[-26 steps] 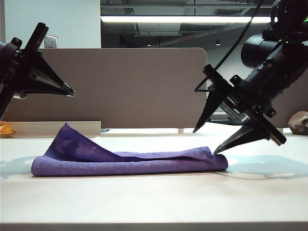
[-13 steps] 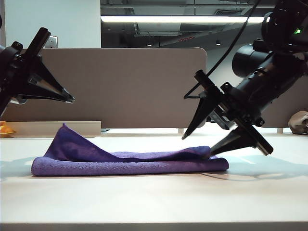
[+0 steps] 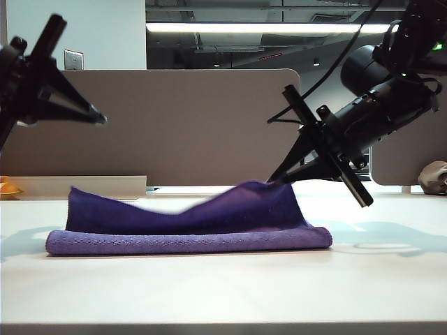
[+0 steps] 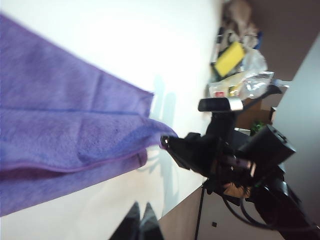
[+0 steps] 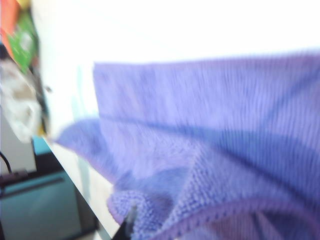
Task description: Fold the bottom of the cloth upward, then fold it vertically to form a square shape.
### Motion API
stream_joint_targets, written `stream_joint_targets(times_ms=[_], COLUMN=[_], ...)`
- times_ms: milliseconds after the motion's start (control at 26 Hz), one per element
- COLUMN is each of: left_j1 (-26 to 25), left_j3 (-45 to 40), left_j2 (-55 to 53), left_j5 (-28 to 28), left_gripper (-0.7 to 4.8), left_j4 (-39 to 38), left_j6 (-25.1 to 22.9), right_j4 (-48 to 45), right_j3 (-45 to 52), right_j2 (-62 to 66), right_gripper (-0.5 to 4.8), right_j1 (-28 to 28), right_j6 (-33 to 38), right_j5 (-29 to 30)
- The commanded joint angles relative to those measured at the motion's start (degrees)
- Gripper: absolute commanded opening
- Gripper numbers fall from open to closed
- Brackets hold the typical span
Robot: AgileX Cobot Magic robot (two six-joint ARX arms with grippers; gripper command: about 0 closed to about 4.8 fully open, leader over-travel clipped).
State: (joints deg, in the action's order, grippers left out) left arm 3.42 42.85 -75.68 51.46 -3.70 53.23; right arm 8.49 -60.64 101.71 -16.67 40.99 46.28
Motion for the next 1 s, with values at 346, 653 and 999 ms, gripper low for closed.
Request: stream_joint_targets(times_ms=[346, 653, 999], left_j1=[-0.9, -0.9, -1.0], left_j3=[0.2, 0.2, 0.2], left_j2=[1.6, 1.6, 1.5], left_j5=[1.8, 1.7, 0.1], left_gripper=[0.12, 0.12, 0.12], left_j4=[-0.4, -0.5, -4.8], left_j6=[0.1, -0.6, -5.3], right_j4=[-3.9, -3.9, 3.1], right_j3=[-0.4, -1.1, -1.5], right_j2=[0.8, 0.9, -1.4], right_gripper=[-0.01, 1.64, 2.71], right_j1=[4.6, 5.6, 8.4], right_j6=[4.7, 7.0, -1.8], right_j5=[-1.6, -3.7, -1.4])
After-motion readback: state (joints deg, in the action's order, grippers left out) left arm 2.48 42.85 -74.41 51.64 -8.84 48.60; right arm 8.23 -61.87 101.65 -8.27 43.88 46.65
